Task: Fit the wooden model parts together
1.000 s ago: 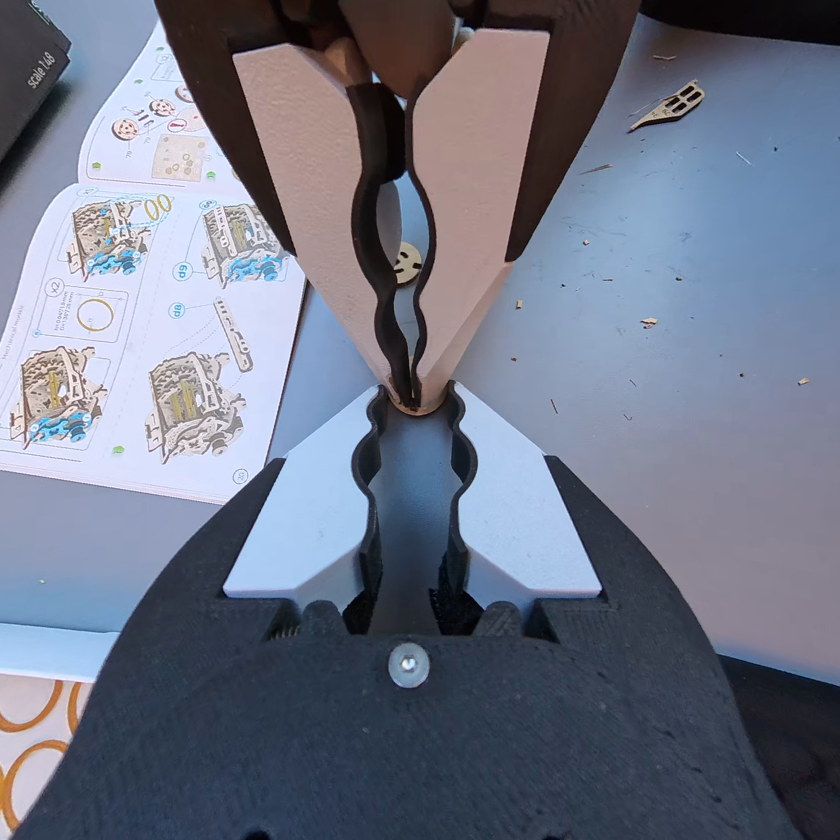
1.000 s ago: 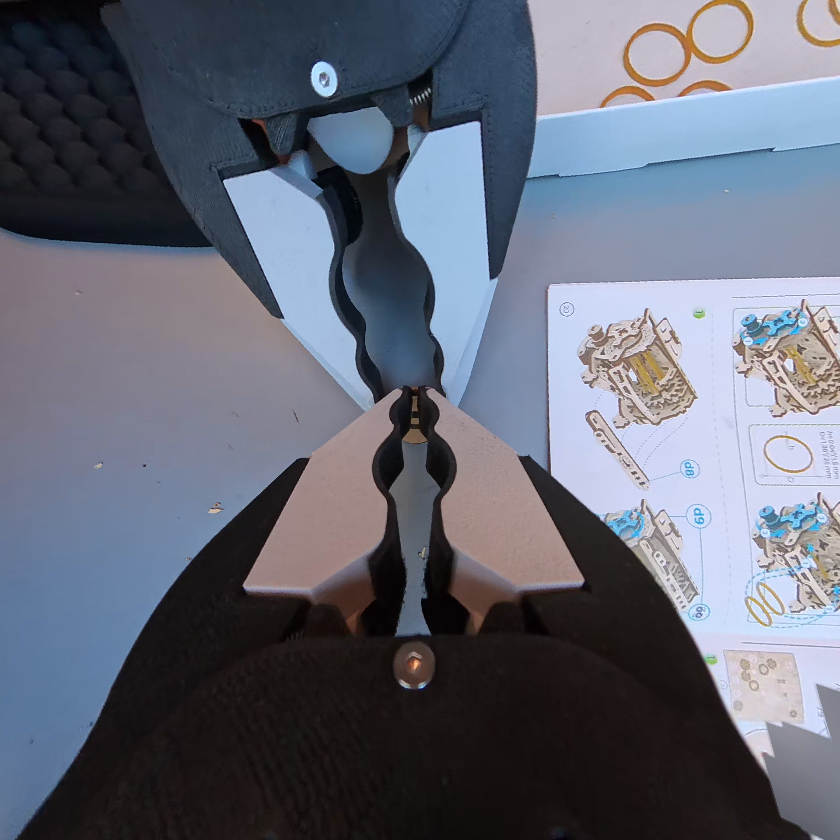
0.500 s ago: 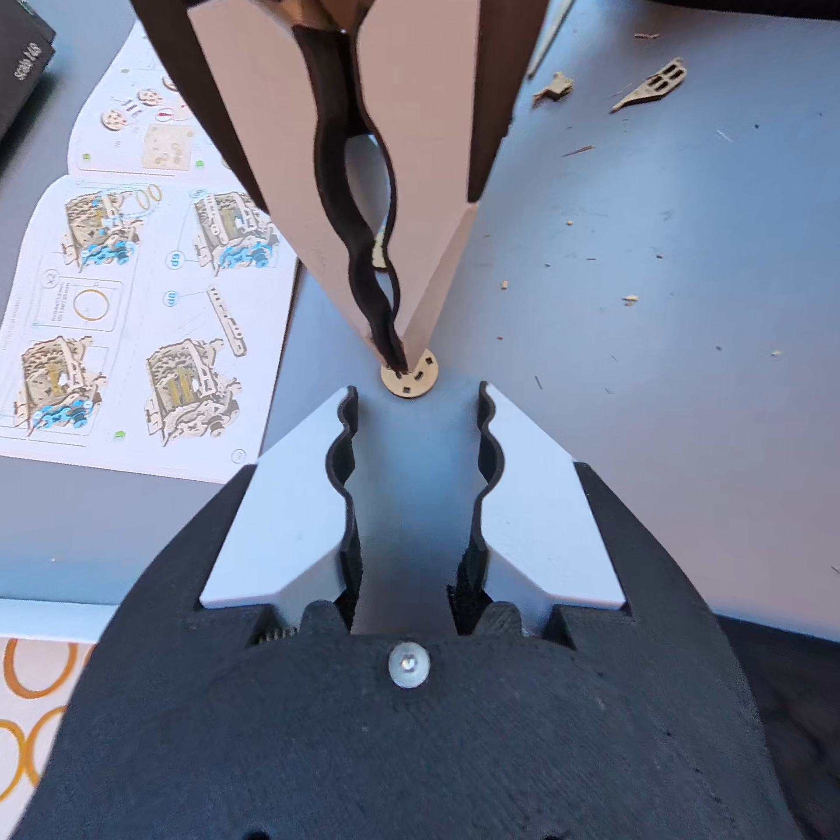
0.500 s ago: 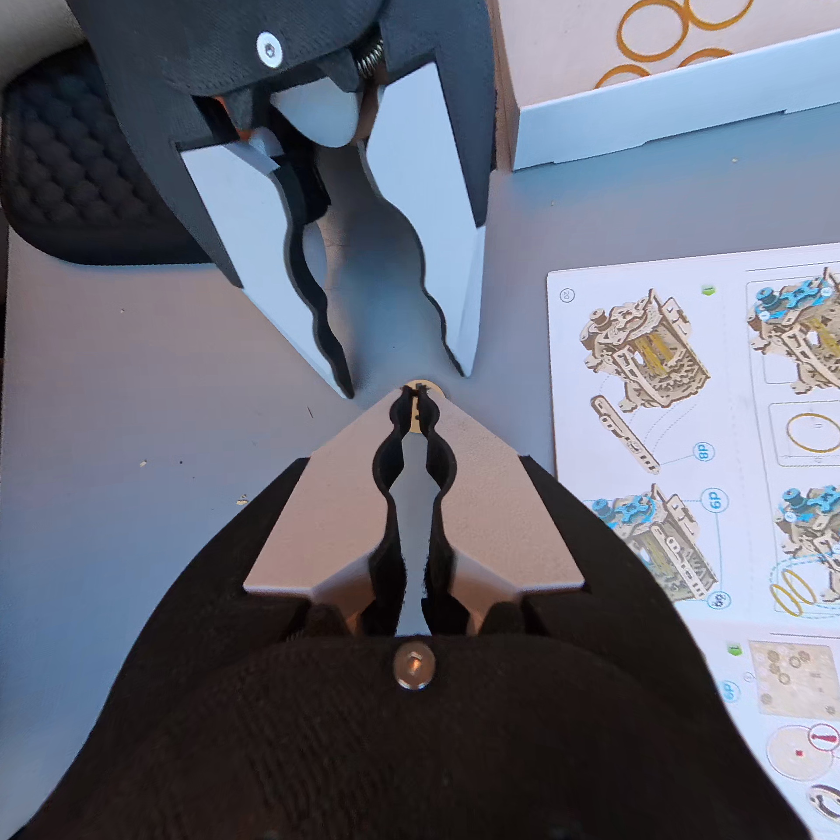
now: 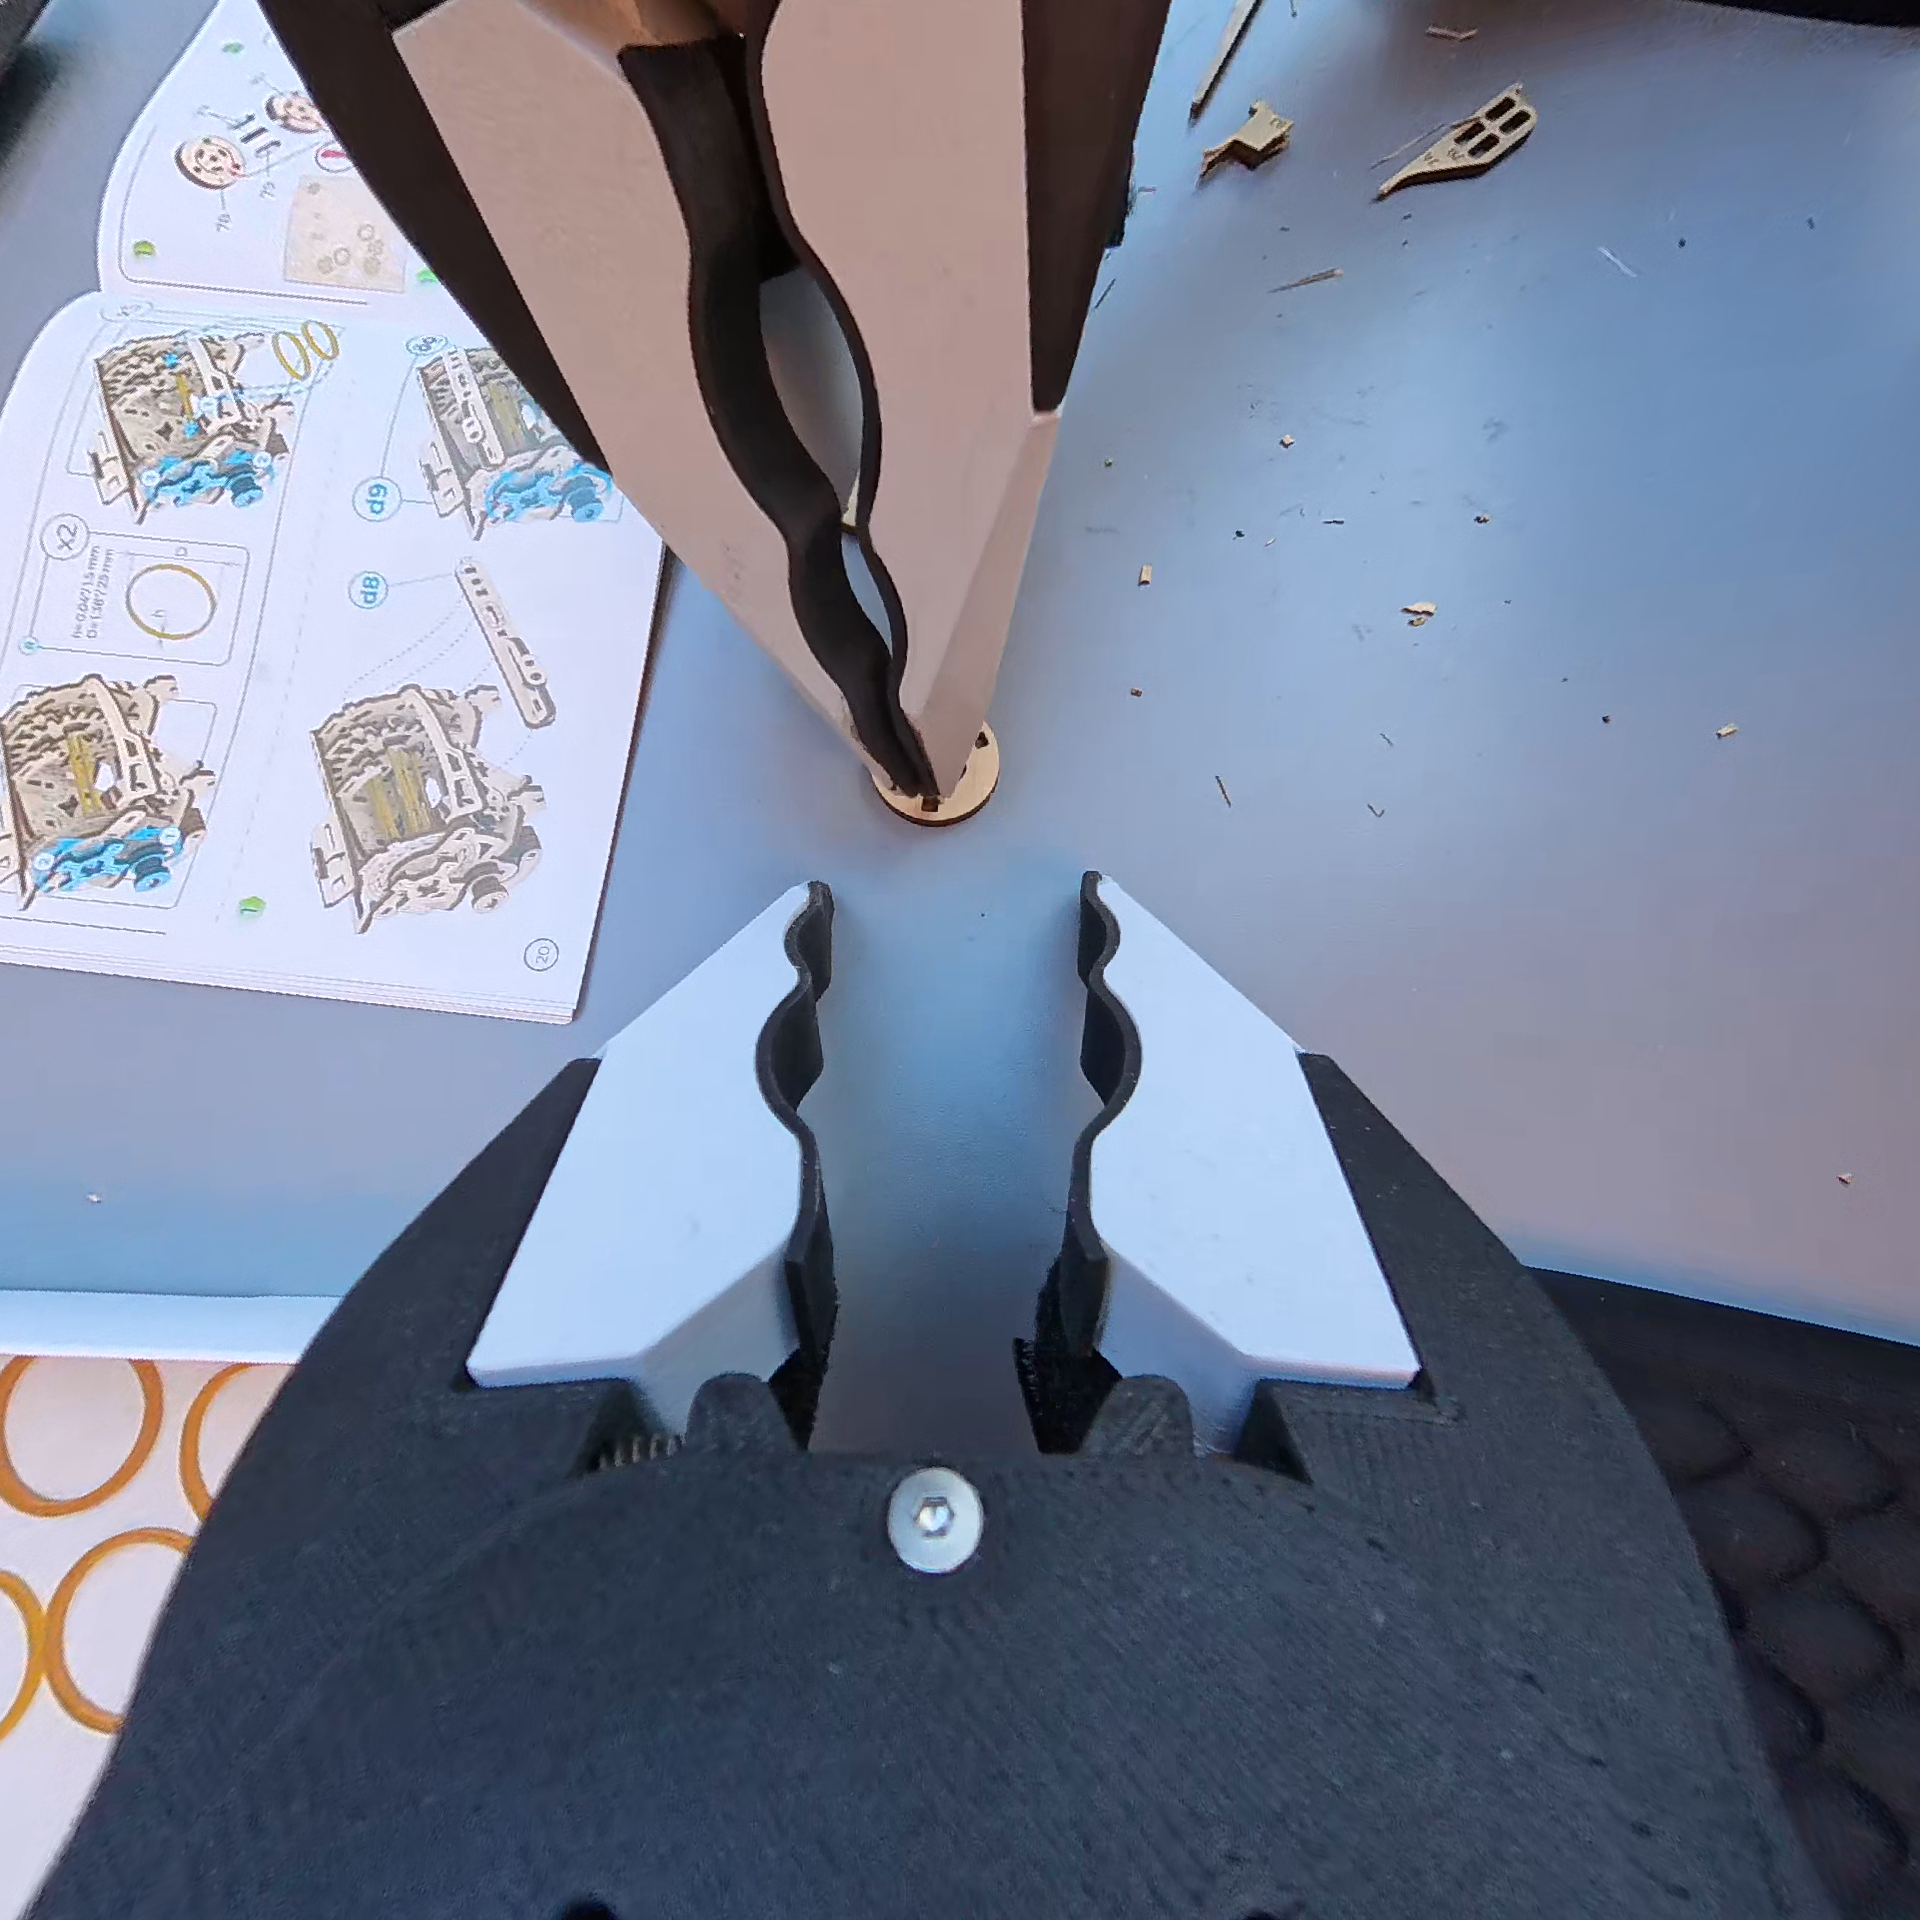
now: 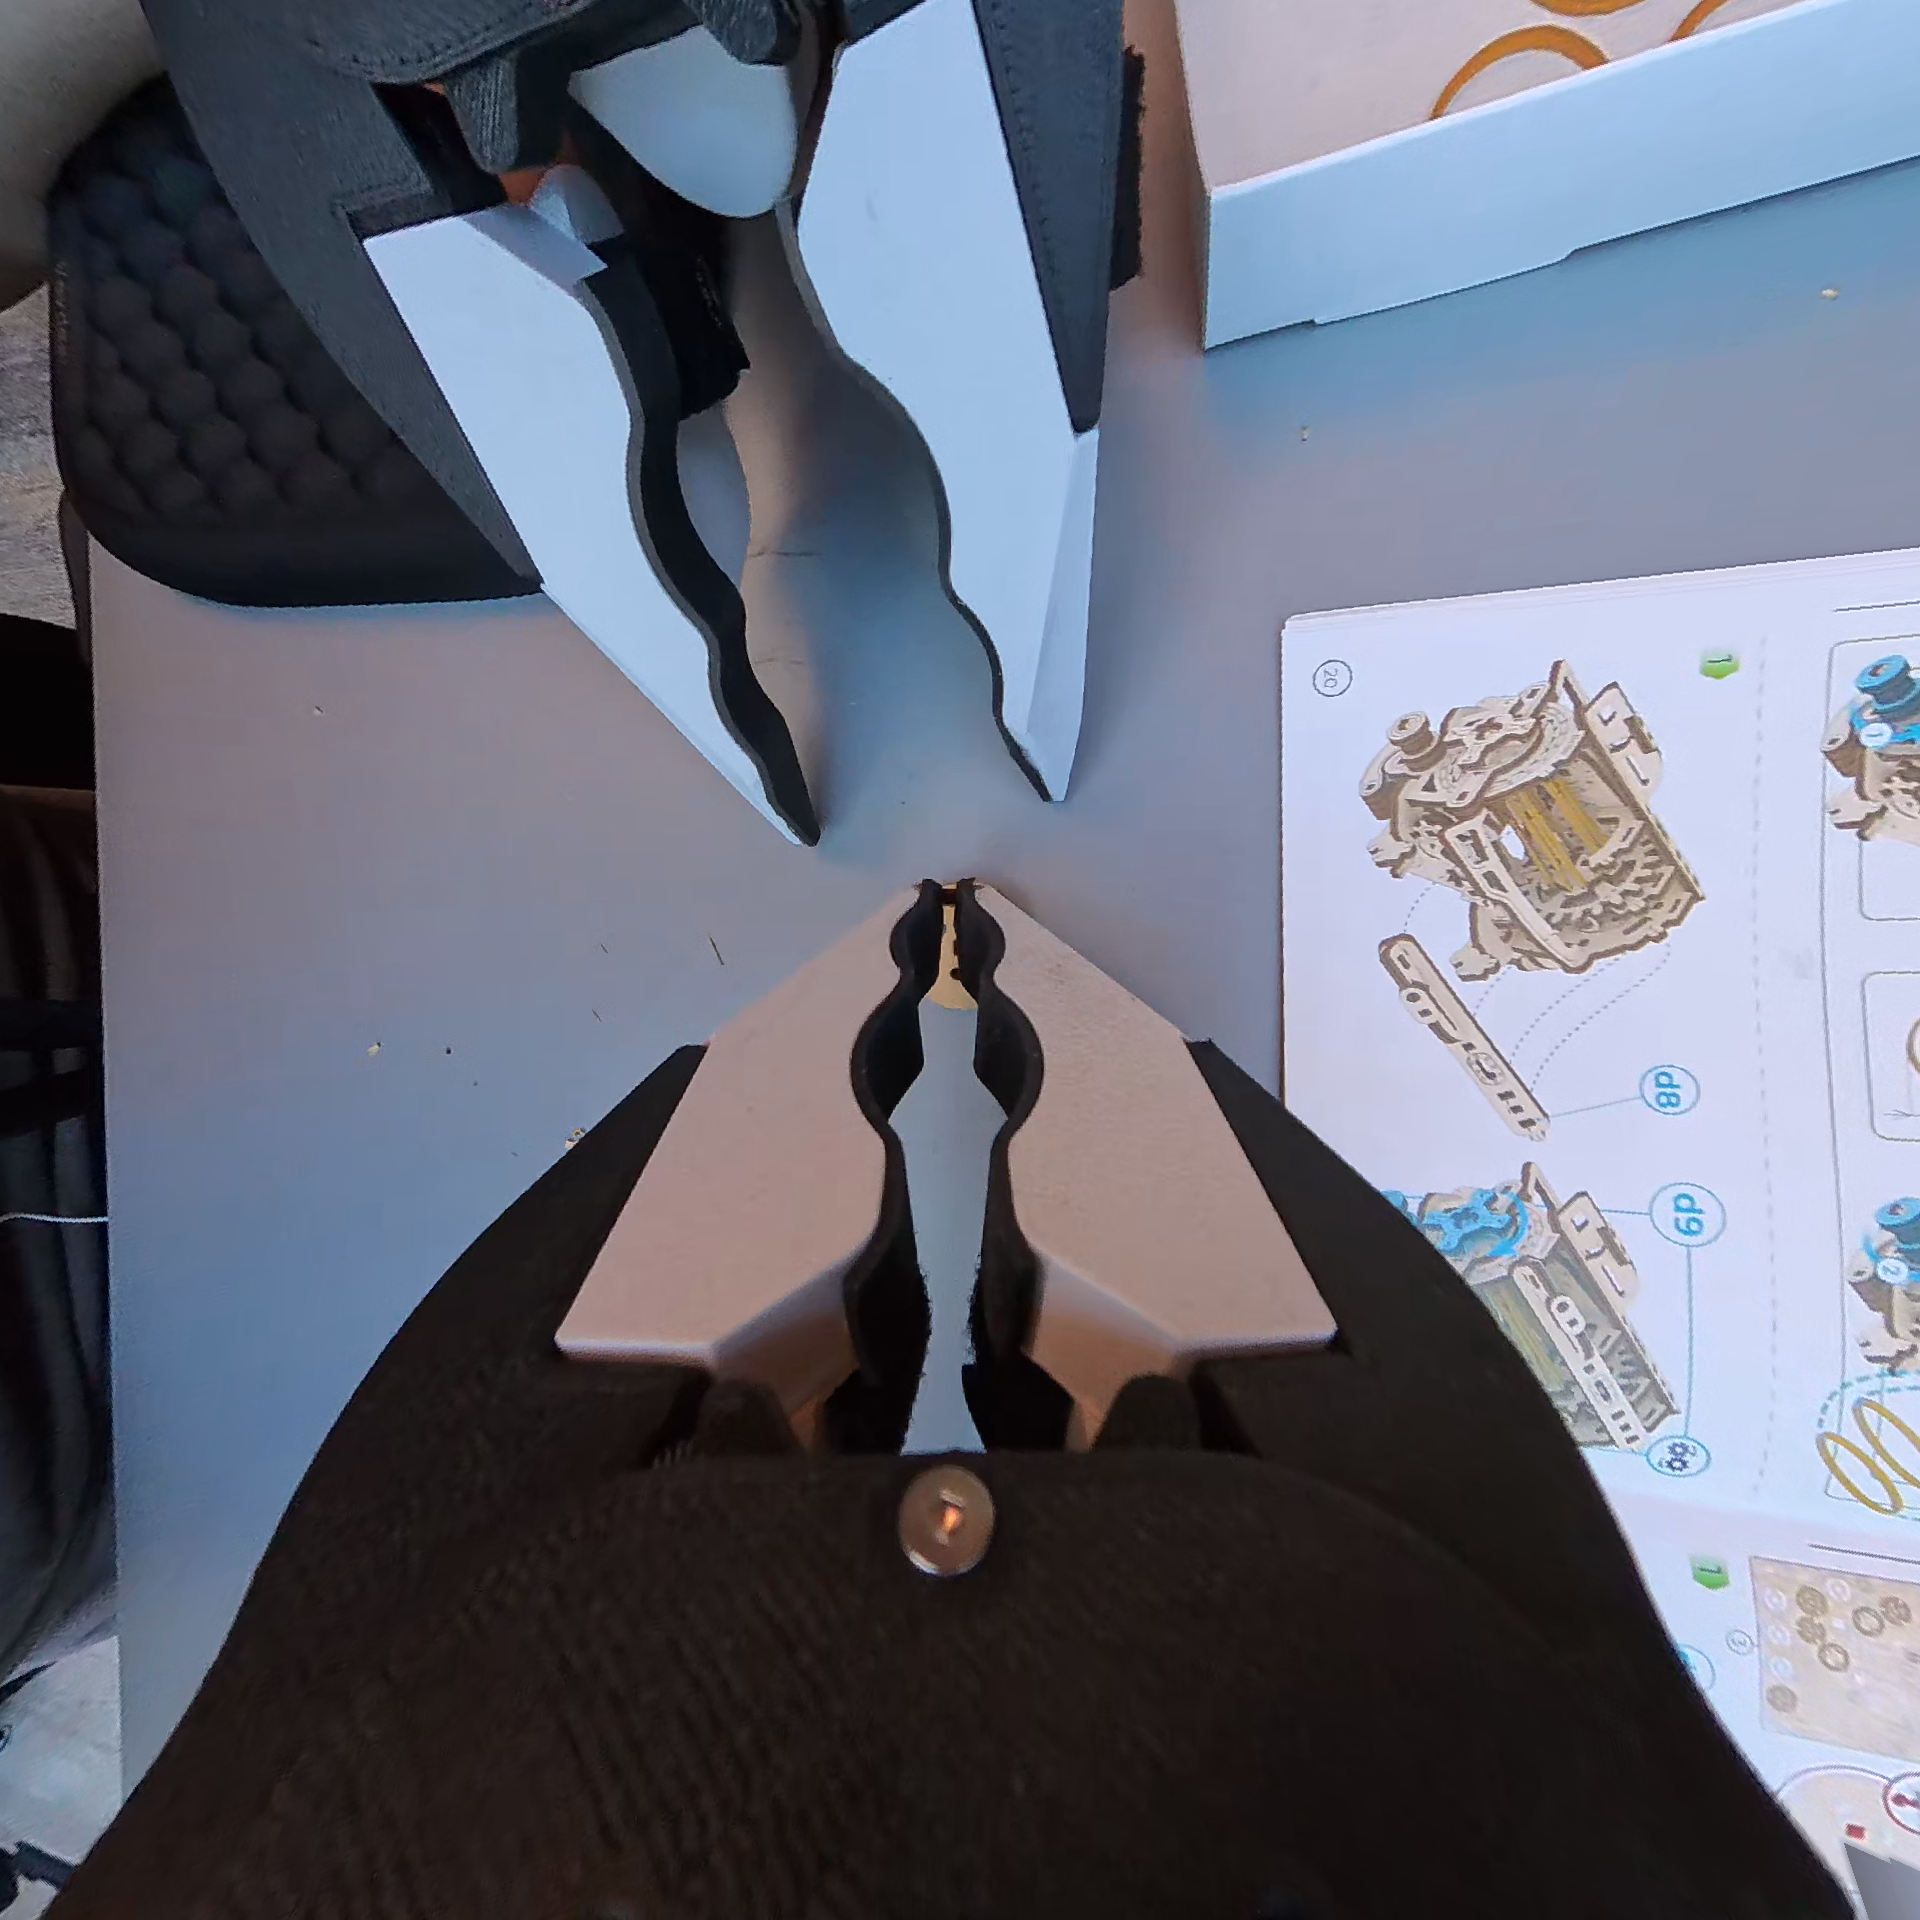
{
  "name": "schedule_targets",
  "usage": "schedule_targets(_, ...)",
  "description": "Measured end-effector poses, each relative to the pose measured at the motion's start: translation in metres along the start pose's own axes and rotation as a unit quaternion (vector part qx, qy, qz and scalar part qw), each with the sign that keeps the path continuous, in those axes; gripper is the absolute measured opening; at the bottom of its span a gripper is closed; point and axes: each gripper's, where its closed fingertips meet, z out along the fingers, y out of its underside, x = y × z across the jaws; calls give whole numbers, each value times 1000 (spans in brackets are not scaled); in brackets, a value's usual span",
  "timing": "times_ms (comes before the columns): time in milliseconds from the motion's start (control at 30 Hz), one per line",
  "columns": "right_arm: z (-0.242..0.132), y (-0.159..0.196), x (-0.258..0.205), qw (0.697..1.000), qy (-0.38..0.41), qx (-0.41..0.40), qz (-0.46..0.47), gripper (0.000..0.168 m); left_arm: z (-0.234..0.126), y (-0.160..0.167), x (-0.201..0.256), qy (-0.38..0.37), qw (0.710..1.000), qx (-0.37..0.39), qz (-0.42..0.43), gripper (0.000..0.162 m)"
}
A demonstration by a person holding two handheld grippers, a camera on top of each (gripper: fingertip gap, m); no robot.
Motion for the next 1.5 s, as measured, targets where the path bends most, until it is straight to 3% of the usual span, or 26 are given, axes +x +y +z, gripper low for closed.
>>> schedule_targets(1500,2,2,3,997,41,2,-70,1,0,1,0,-4,1000,-2,5,46)
